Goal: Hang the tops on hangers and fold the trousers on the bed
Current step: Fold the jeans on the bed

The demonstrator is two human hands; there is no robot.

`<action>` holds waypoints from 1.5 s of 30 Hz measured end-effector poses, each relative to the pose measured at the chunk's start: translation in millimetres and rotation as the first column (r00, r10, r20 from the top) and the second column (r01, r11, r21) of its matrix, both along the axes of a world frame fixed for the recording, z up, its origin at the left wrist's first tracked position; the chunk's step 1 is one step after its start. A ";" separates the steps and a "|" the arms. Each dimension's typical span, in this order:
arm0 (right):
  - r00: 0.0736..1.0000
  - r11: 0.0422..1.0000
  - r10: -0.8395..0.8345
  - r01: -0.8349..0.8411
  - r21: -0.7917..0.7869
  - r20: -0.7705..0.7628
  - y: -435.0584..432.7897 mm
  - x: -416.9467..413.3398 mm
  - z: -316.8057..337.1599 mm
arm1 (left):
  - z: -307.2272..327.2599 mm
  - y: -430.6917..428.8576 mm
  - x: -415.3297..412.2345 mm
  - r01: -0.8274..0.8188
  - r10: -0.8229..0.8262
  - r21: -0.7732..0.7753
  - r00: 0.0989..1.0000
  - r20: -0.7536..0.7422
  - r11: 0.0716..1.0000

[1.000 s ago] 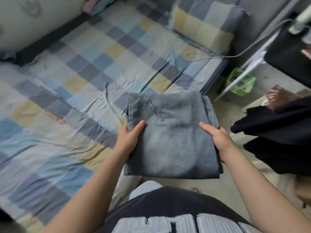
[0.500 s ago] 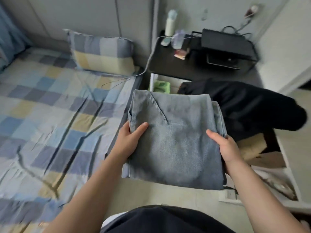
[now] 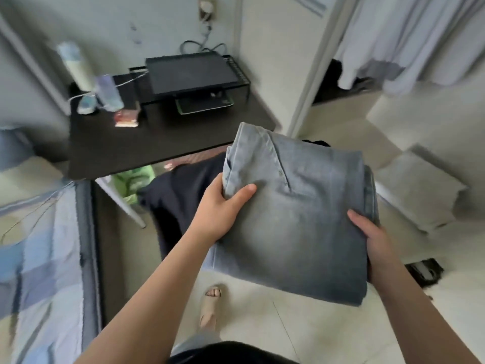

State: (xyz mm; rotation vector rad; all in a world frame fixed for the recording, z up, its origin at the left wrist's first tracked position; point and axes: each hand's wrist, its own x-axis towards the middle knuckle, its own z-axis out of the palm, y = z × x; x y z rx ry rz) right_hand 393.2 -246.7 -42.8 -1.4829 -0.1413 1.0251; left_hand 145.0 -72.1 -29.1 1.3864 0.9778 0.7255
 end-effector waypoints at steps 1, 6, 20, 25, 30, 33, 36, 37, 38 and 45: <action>0.999 0.998 -0.054 0.054 -0.008 -0.003 0.6 7.1 0.6 | 1.1 12.9 17.0 0.056 -0.056 0.005 0.998 -0.004 0.998; 0.943 0.944 -0.329 0.328 -0.036 -0.045 -1.7 28.4 8.3 | 5.1 65.5 100.0 0.308 -0.307 0.004 0.950 -0.050 0.951; 0.749 0.755 -0.655 0.653 -0.060 -0.095 -5.4 150.2 -32.5 | -6.0 106.6 323.1 0.568 -0.570 -0.061 0.804 -0.170 0.821; 0.761 0.773 -0.634 0.616 -0.151 -0.140 25.3 223.6 -59.6 | -20.8 119.8 398.0 0.535 -0.537 -0.100 0.783 -0.314 0.839; 0.735 0.722 -0.677 0.650 -0.236 -0.047 51.0 277.1 -82.2 | -46.6 133.7 456.4 0.510 -0.527 -0.154 0.758 -0.383 0.846; 0.668 0.633 -0.741 0.730 -0.258 0.069 60.0 292.6 -91.8 | -63.1 142.1 490.4 0.549 -0.556 -0.151 0.717 -0.421 0.822; 0.612 0.566 -0.780 0.778 -0.273 0.127 65.3 304.8 -101.3 | -83.3 146.6 528.4 0.600 -0.614 -0.185 0.664 -0.427 0.778; 0.595 0.543 -0.792 0.790 -0.285 0.142 66.3 310.2 -103.5 | -90.6 145.8 541.4 0.615 -0.635 -0.202 0.650 -0.419 0.762; 0.571 0.512 -0.805 0.806 -0.296 0.164 66.5 316.4 -106.2 | -97.4 143.7 553.5 0.626 -0.655 -0.224 0.635 -0.410 0.747; 0.439 0.303 -0.814 0.879 -0.367 0.380 59.9 396.5 -124.3 | -150.0 119.2 646.3 0.626 -0.711 -0.337 0.621 -0.329 0.703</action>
